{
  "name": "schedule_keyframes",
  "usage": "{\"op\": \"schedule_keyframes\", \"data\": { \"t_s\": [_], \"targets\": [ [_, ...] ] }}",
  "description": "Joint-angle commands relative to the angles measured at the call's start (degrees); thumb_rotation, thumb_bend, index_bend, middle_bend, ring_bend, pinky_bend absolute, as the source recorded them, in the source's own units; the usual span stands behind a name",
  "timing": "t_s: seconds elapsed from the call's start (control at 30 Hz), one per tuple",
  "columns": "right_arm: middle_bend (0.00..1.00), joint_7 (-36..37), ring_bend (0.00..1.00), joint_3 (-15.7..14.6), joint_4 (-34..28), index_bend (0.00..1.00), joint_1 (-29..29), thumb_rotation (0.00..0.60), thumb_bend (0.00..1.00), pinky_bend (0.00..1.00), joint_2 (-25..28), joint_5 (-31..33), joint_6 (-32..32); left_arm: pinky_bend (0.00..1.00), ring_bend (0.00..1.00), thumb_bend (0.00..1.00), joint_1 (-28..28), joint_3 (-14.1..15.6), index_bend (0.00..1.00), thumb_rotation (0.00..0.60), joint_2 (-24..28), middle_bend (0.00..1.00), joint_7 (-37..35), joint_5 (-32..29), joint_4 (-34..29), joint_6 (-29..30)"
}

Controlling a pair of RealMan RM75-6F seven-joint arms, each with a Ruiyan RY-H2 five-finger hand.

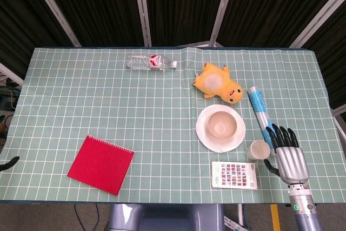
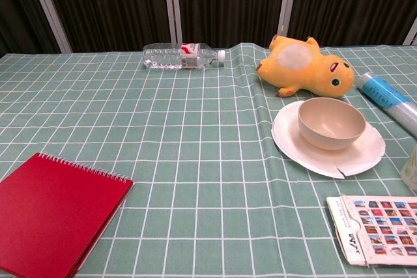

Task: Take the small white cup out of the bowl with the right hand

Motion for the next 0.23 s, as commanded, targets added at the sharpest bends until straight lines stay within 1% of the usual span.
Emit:
{"op": "schedule_keyframes", "data": {
  "t_s": [0.03, 0.13, 0.23],
  "targets": [
    [0.0, 0.6, 0.0, -0.5, -0.7, 0.0, -1.2, 0.6, 0.15, 0.0, 2.0, -2.8, 2.4, 0.0, 0.0, 0.0, 0.0, 0.0, 0.0, 0.6, 0.0, 0.0, 0.0, 0.1, 0.0, 0.0],
    [0.0, 2.4, 0.0, -0.7, 0.6, 0.0, -1.7, 0.6, 0.11, 0.0, 3.8, -4.6, 3.5, 0.0, 0.0, 0.0, 0.0, 0.1, 0.0, 0.6, -0.1, 0.0, 0.1, 0.1, 0.1, 0.0],
    [0.0, 5.6, 0.0, -0.6, 2.7, 0.0, -2.6, 0.6, 0.09, 0.0, 5.1, -4.4, 4.0, 0.0, 0.0, 0.0, -0.2, 0.4, 0.0, 0.6, -0.4, 0.0, 0.8, 0.2, 0.4, -0.8]
  ]
}}
